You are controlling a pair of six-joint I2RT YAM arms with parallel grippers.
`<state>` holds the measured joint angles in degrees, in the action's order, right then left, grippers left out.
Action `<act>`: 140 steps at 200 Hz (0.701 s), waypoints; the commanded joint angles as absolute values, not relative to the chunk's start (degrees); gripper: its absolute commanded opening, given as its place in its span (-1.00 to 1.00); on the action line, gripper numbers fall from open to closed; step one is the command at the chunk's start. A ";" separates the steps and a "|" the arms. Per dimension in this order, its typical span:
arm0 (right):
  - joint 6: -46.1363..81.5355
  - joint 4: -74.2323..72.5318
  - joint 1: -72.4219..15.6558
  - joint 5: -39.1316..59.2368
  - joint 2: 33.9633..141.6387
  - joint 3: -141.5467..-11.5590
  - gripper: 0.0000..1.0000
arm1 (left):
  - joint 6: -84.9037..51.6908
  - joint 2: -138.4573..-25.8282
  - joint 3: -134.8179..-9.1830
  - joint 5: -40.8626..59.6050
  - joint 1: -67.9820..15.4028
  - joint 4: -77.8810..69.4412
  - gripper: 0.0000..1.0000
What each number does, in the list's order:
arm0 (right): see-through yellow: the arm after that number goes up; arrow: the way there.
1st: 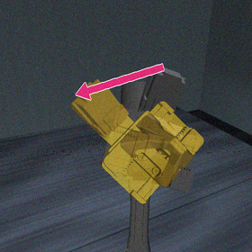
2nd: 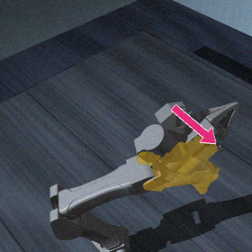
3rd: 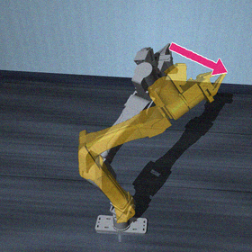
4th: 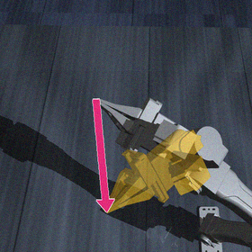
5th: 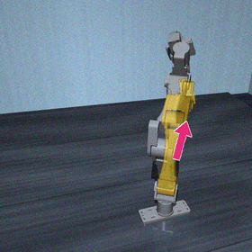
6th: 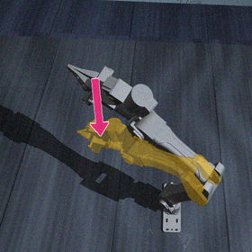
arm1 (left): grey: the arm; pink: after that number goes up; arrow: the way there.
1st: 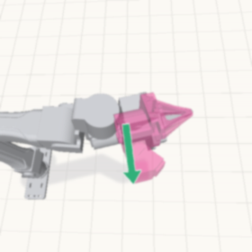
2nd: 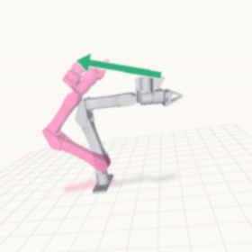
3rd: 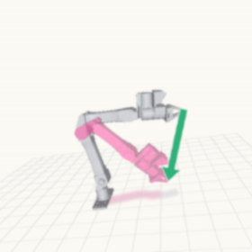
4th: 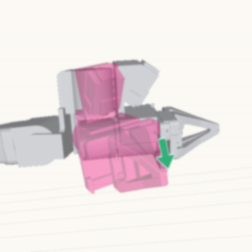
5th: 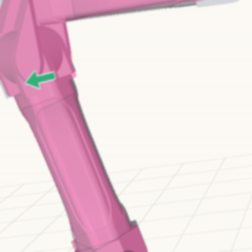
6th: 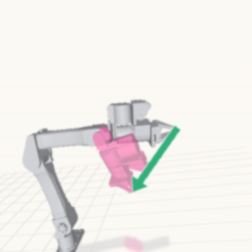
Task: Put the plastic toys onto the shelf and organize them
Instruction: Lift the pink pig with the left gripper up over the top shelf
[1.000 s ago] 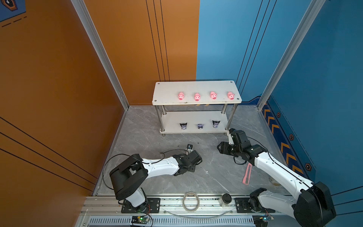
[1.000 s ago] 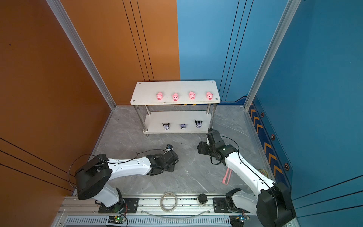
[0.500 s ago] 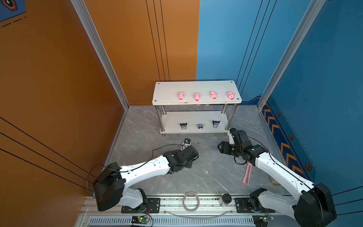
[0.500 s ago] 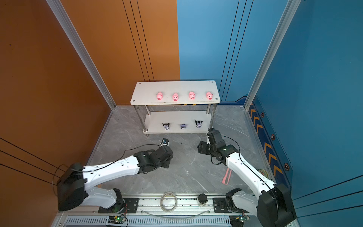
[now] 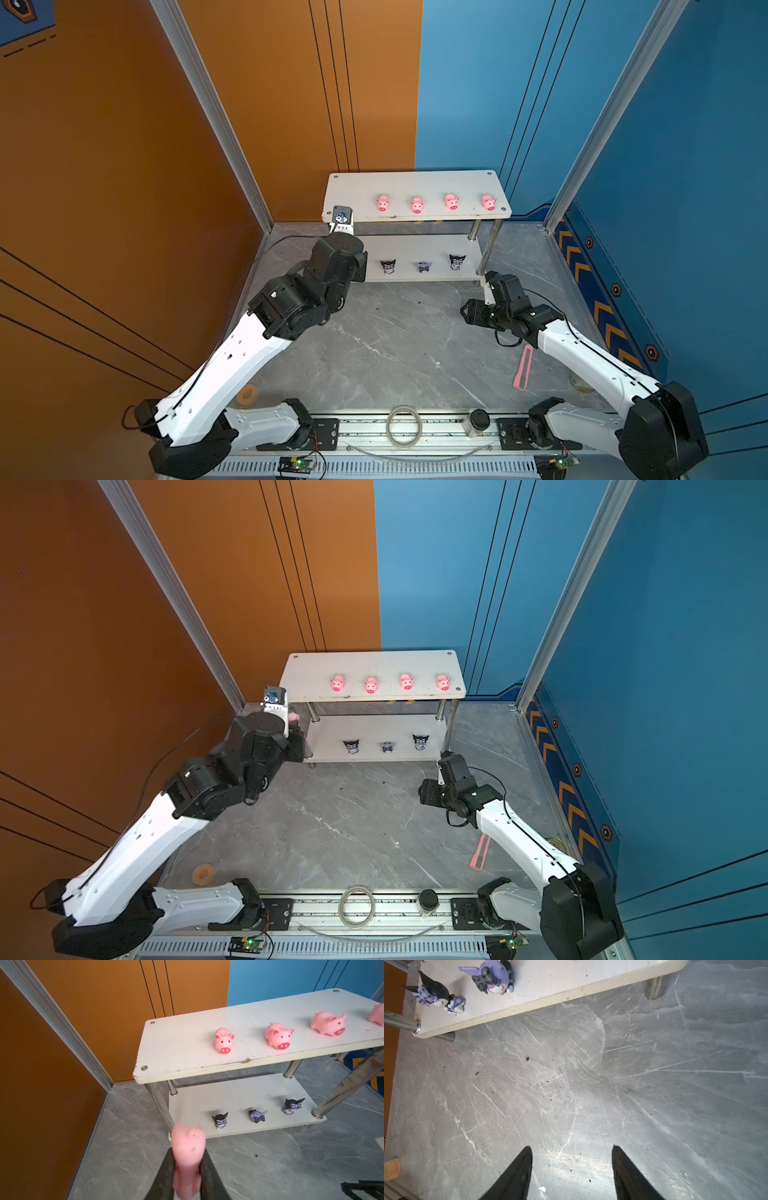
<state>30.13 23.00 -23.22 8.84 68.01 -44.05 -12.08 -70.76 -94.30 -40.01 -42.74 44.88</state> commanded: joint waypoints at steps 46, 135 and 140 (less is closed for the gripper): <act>28.66 21.34 -21.81 9.13 67.59 -40.72 0.26 | -4.66 -88.43 -118.38 -29.86 -31.93 51.64 -0.57; 27.83 21.69 -18.33 11.03 64.64 -38.50 0.25 | -10.44 -100.25 -127.09 -20.40 -23.57 55.55 -0.55; 27.81 21.64 -18.33 11.14 64.68 -38.49 0.25 | -10.68 -100.57 -127.17 -20.17 -23.41 55.55 -0.55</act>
<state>28.88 21.82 -18.92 9.87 65.65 -39.31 -8.67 -100.05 -124.70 -23.44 -24.01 54.28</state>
